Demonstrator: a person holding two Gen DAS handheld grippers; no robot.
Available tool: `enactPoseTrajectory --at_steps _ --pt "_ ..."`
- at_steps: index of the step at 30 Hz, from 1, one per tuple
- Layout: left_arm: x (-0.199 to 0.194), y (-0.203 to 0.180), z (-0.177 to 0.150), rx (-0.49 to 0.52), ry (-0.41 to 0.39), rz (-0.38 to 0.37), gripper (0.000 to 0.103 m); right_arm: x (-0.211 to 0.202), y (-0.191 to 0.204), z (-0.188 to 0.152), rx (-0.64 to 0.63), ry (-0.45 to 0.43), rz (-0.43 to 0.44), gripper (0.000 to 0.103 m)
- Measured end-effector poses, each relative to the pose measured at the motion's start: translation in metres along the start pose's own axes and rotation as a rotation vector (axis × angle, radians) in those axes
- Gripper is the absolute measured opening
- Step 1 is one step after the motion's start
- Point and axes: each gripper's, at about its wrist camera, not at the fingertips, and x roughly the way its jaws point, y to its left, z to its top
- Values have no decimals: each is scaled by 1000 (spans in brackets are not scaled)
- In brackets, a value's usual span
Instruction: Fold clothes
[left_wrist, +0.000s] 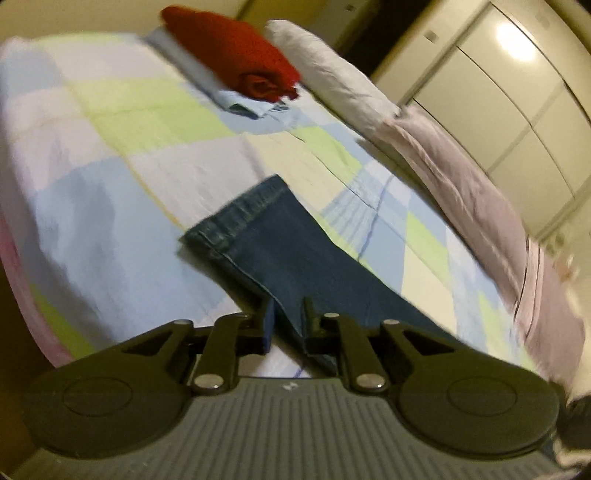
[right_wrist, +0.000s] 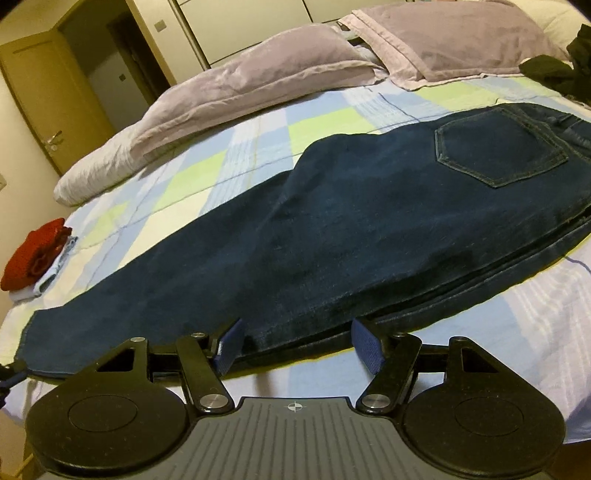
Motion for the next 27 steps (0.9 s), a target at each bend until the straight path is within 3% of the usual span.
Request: enactPoseTrajectory --at_steps 3,5,7,10,13,17,21,23,27 --pt "5 16 3 -97 12 -18 13 4 2 1 -12 8 -10 69" --pt "7 16 5 -77 -1 -34 12 5 2 3 -18 12 -10 69" --pt "9 16 8 -57 -15 -50 0 6 2 2 -23 13 -12 69" --pt "5 10 10 30 -58 -75 0 7 4 3 -37 15 -20 69" --pt "15 6 4 129 -19 16 4 6 6 3 -45 20 -21 69" --pt "17 6 -2 104 -26 42 6 7 6 3 -45 32 -25 69" --pt "8 7 5 10 -21 70 11 6 3 3 -45 47 -30 69" --pt "2 13 8 -85 -26 84 15 4 0 3 -34 45 -28 69" --pt "6 34 5 -352 43 -49 17 2 -2 3 -23 44 -24 69"
